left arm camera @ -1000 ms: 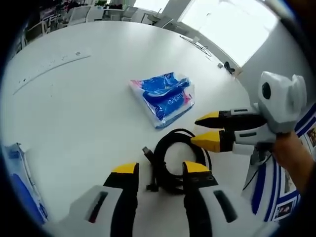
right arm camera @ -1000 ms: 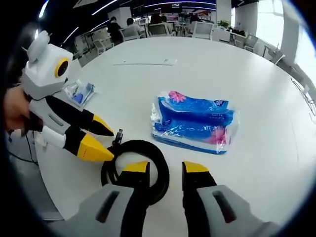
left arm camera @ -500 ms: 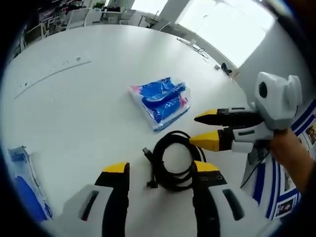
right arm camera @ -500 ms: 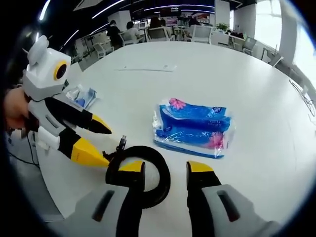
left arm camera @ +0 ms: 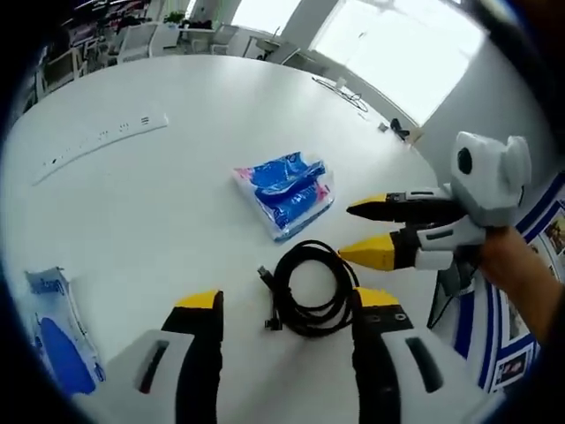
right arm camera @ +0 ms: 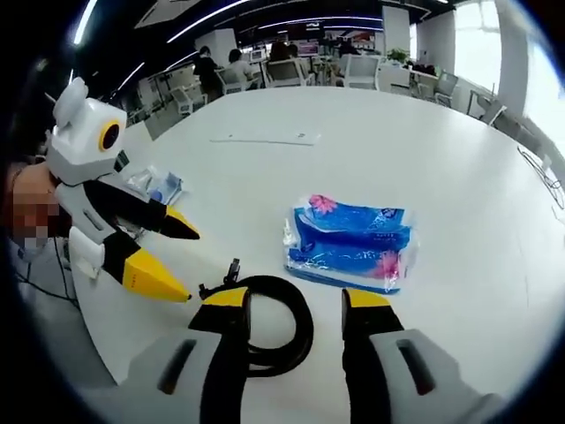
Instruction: Arrange the tabletop items into an orderly group along one side of the table until the central work area is clear of visible clutter.
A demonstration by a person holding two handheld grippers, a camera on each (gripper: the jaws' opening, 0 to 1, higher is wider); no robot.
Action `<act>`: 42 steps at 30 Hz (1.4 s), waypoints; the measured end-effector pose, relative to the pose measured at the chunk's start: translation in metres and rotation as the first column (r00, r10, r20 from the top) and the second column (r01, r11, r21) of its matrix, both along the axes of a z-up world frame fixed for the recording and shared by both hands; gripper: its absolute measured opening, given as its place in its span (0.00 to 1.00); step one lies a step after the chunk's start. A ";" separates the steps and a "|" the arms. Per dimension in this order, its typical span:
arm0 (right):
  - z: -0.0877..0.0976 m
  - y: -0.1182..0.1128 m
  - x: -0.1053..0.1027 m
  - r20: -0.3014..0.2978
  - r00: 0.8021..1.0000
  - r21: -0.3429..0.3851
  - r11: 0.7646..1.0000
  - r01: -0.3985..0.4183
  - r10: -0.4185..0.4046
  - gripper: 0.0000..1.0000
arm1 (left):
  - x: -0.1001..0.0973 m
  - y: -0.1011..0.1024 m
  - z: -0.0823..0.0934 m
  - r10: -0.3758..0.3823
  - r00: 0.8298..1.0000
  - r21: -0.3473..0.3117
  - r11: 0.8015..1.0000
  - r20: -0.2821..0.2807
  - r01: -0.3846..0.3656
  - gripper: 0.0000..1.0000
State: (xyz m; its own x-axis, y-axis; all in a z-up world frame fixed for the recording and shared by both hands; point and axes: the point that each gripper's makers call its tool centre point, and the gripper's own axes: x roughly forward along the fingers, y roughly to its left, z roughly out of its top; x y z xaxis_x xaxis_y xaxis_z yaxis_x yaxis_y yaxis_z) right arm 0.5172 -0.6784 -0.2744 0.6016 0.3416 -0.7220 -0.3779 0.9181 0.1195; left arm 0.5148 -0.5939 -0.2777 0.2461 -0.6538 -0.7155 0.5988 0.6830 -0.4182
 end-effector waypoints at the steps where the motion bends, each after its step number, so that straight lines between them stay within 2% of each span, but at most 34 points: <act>1: 0.001 0.000 0.000 0.003 1.000 -0.004 1.000 -0.003 0.003 0.40 | 0.000 0.000 0.002 0.000 1.000 -0.006 1.000 0.003 0.000 0.60; 15: 0.025 0.018 -0.001 0.060 0.998 0.048 0.998 -0.040 0.037 0.47 | -0.002 0.019 0.028 0.005 0.999 -0.030 1.000 0.042 -0.004 0.68; 24: 0.035 0.030 -0.002 0.079 0.993 0.041 0.995 -0.091 0.087 0.55 | -0.002 0.032 0.041 0.011 0.998 -0.050 0.999 0.062 -0.008 0.74; 42: 0.053 0.053 -0.003 0.102 0.983 0.030 0.988 -0.154 0.151 0.56 | -0.013 0.062 0.070 0.027 0.993 -0.079 0.997 0.117 -0.017 0.86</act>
